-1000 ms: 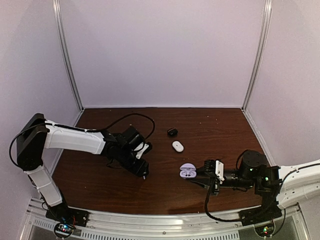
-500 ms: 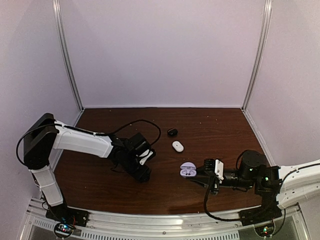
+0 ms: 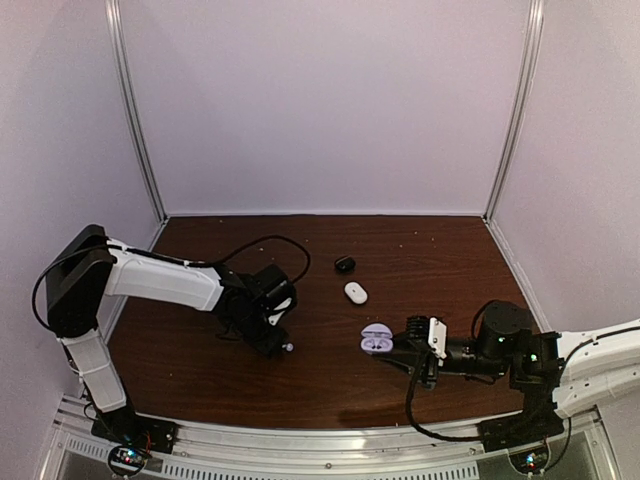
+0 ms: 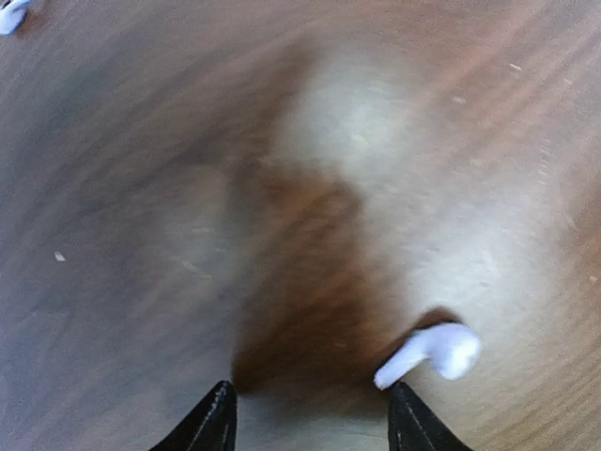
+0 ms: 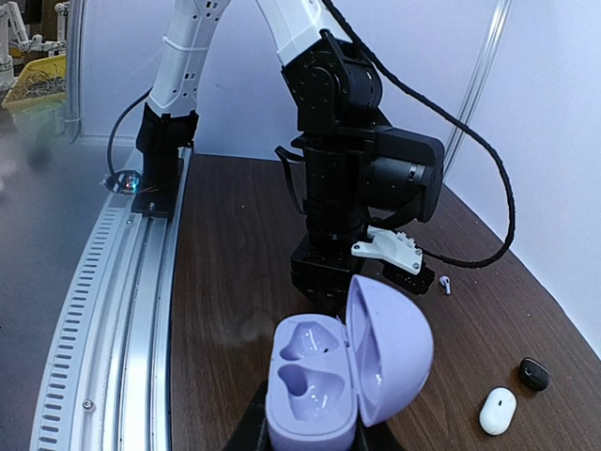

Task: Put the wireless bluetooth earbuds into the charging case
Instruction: Adjust the left earbud at the center of the board.

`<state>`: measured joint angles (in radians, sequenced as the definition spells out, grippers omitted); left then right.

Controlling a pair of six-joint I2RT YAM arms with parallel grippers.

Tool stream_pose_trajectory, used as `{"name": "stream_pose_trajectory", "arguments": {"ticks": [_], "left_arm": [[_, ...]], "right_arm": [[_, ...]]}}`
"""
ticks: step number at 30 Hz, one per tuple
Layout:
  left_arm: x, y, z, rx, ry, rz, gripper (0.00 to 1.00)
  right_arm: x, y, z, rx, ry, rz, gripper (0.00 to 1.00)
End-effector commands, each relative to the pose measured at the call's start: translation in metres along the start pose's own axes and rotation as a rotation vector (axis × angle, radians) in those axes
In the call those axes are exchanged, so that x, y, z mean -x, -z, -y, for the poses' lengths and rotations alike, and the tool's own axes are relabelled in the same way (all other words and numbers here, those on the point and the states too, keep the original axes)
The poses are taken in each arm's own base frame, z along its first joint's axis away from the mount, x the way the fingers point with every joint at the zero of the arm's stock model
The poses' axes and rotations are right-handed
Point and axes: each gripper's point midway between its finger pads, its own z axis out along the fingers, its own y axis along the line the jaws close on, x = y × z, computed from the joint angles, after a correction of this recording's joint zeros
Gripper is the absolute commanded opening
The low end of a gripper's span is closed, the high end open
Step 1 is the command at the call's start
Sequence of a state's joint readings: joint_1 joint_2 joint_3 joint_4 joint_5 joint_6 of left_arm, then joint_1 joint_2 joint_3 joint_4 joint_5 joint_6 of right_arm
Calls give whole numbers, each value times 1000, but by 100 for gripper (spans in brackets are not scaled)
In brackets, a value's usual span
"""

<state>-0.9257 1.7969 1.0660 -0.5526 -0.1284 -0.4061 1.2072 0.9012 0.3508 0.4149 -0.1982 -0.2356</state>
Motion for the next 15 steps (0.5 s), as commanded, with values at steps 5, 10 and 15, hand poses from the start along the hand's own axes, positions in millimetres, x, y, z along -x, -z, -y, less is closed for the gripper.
{"name": "stream_pose_trajectory", "arguments": {"ticks": [5, 10, 15], "left_arm": [[14, 22, -21, 38, -56, 74, 51], [31, 66, 18, -183, -321, 243, 49], [34, 81, 41, -285, -569, 210, 50]], "right_arm": [[10, 2, 3, -23, -19, 25, 0], [12, 4, 3, -17, -31, 36, 0], [13, 1, -1, 5, -43, 32, 0]]}}
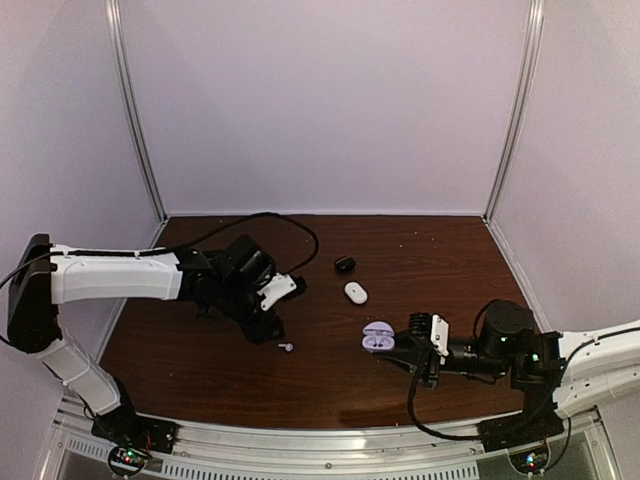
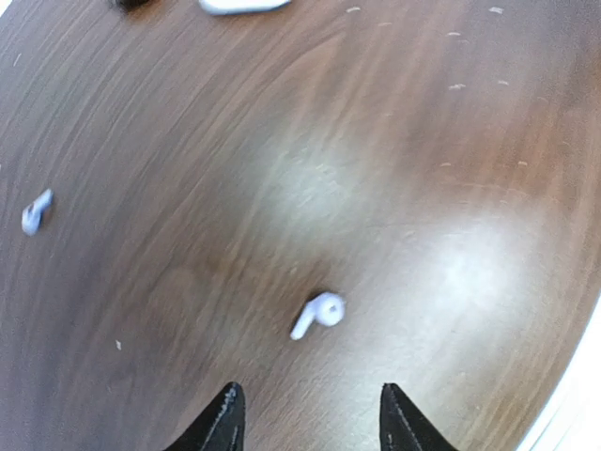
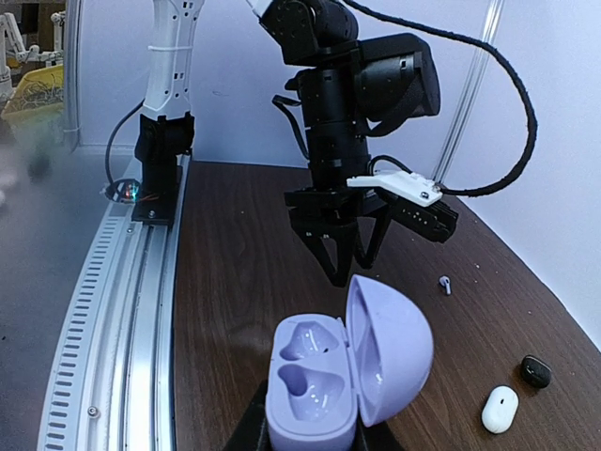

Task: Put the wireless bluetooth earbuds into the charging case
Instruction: Adjust the left earbud at the center of the board, then pick up the left earbud from the center of the board.

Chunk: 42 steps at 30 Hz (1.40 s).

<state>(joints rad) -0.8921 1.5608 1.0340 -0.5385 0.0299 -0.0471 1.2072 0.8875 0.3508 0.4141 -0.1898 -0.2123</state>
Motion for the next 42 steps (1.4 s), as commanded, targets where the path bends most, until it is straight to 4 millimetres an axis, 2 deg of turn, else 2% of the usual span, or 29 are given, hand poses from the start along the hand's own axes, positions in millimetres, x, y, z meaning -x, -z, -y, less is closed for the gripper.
{"name": "stream_pose_trajectory", "arguments": {"ticks": [1, 4, 8, 12, 19, 33, 42], "left_arm": [[16, -1, 24, -147, -254, -45, 49], [10, -17, 21, -138, -300, -196, 49], [18, -27, 32, -172, -331, -235, 49], [24, -35, 29, -124, -358, -295, 49], [8, -53, 27, -75, -410, -415, 48], [-12, -67, 12, -10, -444, -538, 42], [-16, -71, 14, -24, -456, -549, 39]], "right_arm": [[10, -1, -4, 22, -26, 20, 0], [12, -1, -5, 30, -40, 15, 0], [16, 5, -4, 25, -55, 28, 0], [19, 10, -4, 24, -68, 46, 0], [17, 11, -6, 33, -77, 40, 0], [18, 13, -6, 33, -87, 51, 0], [17, 12, -5, 25, -85, 48, 0]]}}
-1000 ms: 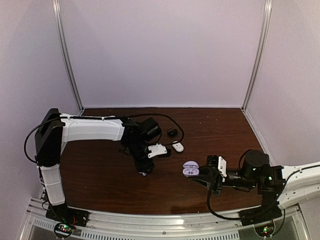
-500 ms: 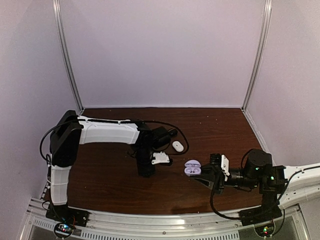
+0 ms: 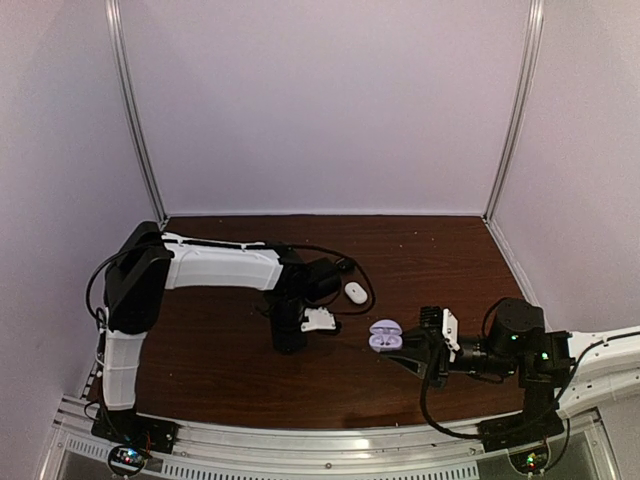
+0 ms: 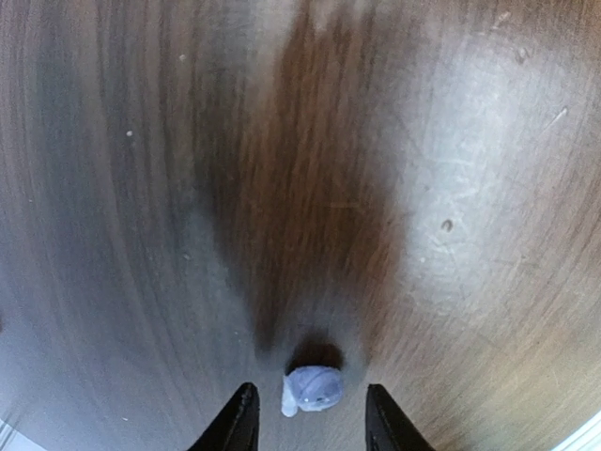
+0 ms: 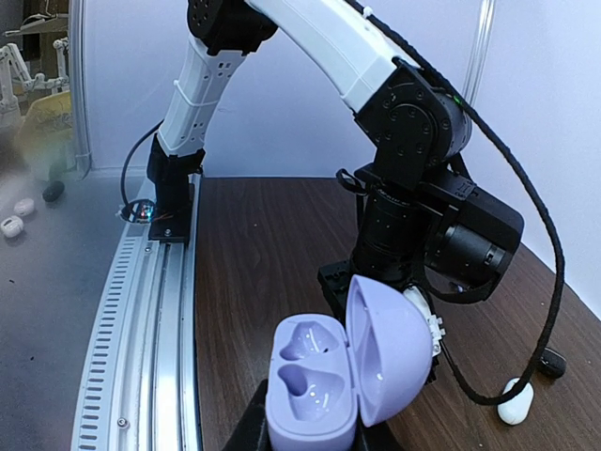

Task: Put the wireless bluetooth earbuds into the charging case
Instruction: Pick up the left earbud from the center of the board.

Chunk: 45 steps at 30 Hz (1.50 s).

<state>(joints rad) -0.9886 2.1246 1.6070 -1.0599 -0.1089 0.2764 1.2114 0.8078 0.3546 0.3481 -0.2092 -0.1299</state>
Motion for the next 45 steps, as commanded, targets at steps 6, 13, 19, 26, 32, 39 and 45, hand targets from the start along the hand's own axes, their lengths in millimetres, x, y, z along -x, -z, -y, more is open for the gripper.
{"name": "stream_pose_trajectory", "arguments": {"ticks": [6, 13, 19, 26, 32, 39, 45], "left_arm": [[1, -8, 2, -9, -36, -33, 37], [2, -15, 3, -14, -44, -46, 36], [2, -14, 1, -4, -42, -45, 29], [9, -1, -3, 10, -26, 1, 21], [19, 27, -8, 9, 16, 126, 18], [44, 93, -10, 8, 47, 429, 18], [52, 169, -20, 53, 86, 739, 15]], "right_arm": [[4, -1, -2, 5, -7, 20, 0], [3, -1, -1, 2, -7, 16, 0], [4, -1, 0, -2, -6, 17, 0], [4, -1, 0, -3, -10, 18, 0], [6, 1, 4, -32, -30, 43, 0], [12, 3, 14, -86, -34, 90, 0], [20, 2, 22, -126, -29, 157, 0]]}}
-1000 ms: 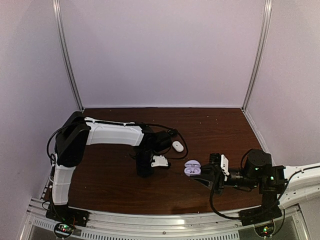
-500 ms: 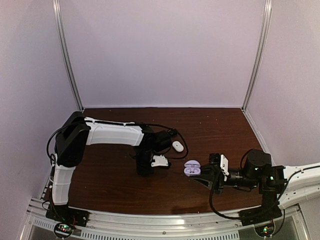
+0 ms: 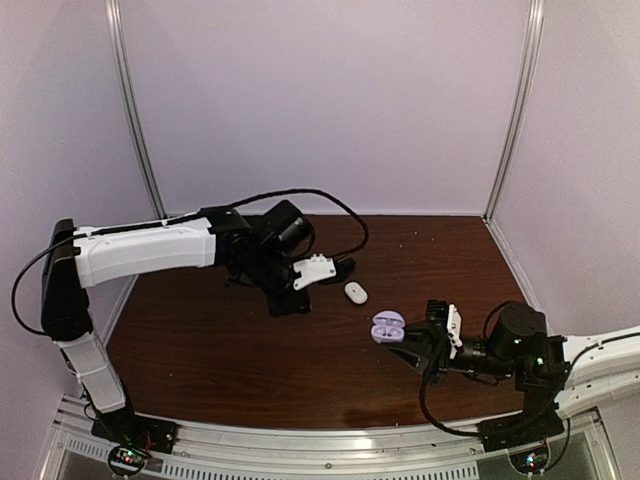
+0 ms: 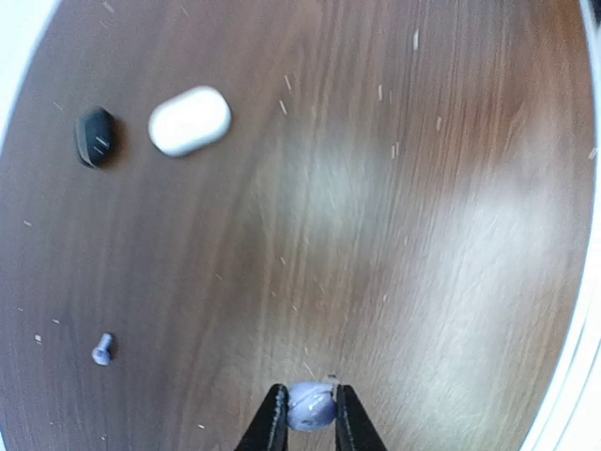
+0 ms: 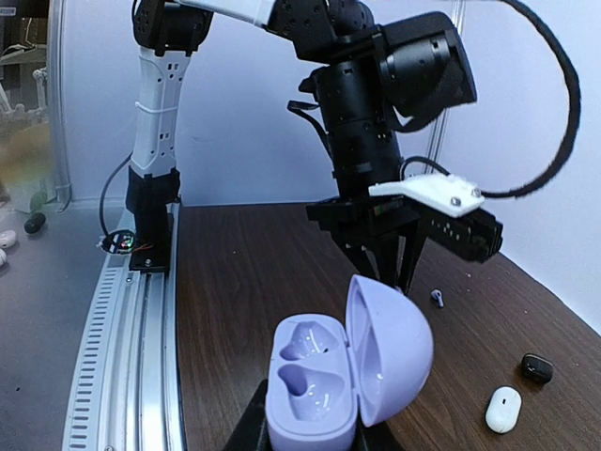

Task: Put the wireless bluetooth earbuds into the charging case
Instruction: Pick up the left earbud from the center of the board, then insert the left earbud into the left side groove of the charging case.

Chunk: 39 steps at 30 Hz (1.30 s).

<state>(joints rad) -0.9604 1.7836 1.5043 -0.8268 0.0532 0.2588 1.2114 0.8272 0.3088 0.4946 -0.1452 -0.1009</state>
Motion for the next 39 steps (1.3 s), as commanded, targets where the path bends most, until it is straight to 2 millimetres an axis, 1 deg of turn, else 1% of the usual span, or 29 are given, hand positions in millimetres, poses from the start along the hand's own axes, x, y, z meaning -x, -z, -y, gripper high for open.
{"name": "stream_pose_trajectory", "arguments": {"ticks": [1, 2, 6, 11, 13, 16, 22, 25, 26, 28, 32, 34, 39], "left_arm": [[45, 47, -7, 16, 33, 294, 15], [50, 57, -8, 27, 43, 345, 15], [68, 99, 3, 4, 44, 553, 14], [77, 149, 30, -82, 2, 800, 14], [77, 164, 38, -105, 1, 868, 14], [77, 175, 49, -126, -18, 912, 14], [80, 186, 76, -174, -66, 964, 13], [81, 188, 86, -201, -79, 975, 13], [85, 192, 87, -200, -87, 999, 13], [87, 193, 92, -212, -90, 1015, 13], [91, 188, 102, -248, -108, 1029, 13], [93, 183, 107, -260, -112, 1020, 13], [95, 177, 113, -279, -119, 1009, 13]], "right_arm": [[15, 0, 11, -59, -7, 95, 0], [16, -1, 12, -63, -9, 106, 0], [17, -10, 11, -45, -12, 120, 0], [21, -21, 10, -32, 0, 145, 0], [22, -27, 8, -16, 4, 142, 0], [26, -36, 6, 3, 7, 146, 0], [33, -50, 9, -3, 2, 159, 0], [35, -56, 14, -26, 2, 158, 0], [36, -57, 15, -35, 1, 159, 0], [38, -58, 15, -35, 3, 167, 0], [38, -62, 11, -10, 14, 163, 0], [37, -63, 10, -8, 14, 159, 0], [40, -63, 10, -6, 15, 164, 0]]}}
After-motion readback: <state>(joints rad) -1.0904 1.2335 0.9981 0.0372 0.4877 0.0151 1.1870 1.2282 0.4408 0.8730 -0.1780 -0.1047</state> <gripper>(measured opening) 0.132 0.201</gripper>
